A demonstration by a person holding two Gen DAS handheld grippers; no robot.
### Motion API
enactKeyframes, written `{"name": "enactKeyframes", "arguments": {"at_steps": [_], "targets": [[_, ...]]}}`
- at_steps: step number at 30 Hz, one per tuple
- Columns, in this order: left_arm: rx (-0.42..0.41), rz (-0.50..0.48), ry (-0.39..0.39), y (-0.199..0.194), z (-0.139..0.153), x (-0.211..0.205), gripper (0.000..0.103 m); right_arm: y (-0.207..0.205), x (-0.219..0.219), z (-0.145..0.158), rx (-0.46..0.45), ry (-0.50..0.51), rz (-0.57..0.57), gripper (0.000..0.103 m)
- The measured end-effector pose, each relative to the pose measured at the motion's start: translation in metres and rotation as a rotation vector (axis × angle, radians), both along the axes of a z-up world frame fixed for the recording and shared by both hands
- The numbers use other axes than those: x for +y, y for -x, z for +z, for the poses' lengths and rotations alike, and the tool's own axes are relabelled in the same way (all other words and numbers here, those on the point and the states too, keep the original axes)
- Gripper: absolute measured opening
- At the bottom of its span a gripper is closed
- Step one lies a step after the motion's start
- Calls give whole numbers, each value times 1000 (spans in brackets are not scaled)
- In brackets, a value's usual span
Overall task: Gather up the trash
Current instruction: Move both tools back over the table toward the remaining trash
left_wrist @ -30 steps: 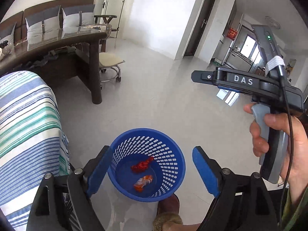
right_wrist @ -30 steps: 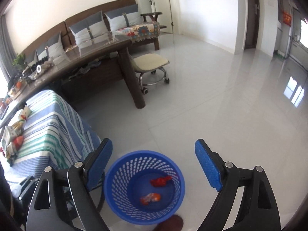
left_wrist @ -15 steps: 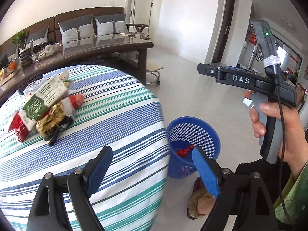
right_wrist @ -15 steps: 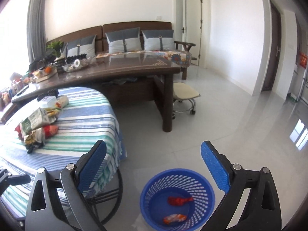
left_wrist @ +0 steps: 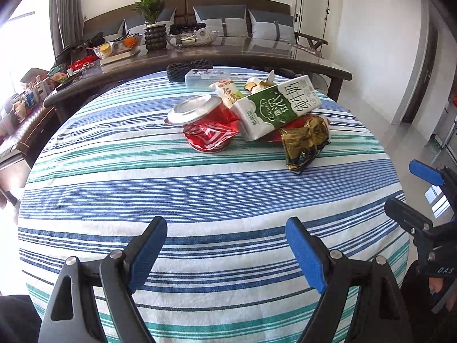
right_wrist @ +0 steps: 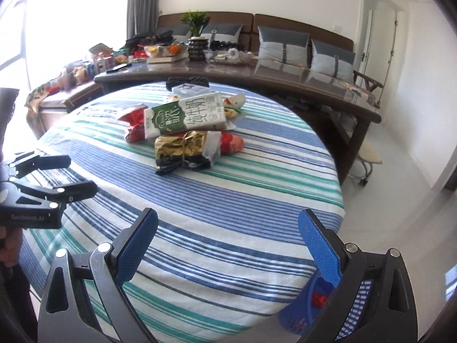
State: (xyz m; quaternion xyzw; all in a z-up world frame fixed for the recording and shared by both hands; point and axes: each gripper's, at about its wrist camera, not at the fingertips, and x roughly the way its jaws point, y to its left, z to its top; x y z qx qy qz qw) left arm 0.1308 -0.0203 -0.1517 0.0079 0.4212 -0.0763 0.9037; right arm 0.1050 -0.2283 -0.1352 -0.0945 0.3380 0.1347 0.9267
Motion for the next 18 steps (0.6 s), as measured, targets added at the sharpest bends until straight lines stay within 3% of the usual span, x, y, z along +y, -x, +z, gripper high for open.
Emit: {"name": "enactKeyframes", "arguments": {"at_steps": [12, 18], "targets": [[-4, 45, -78, -76, -3, -8, 87, -14, 39, -23, 86, 66, 96, 99], [-2, 119, -27, -79, 2, 29, 87, -15, 43, -21, 79, 60, 97, 99]]}}
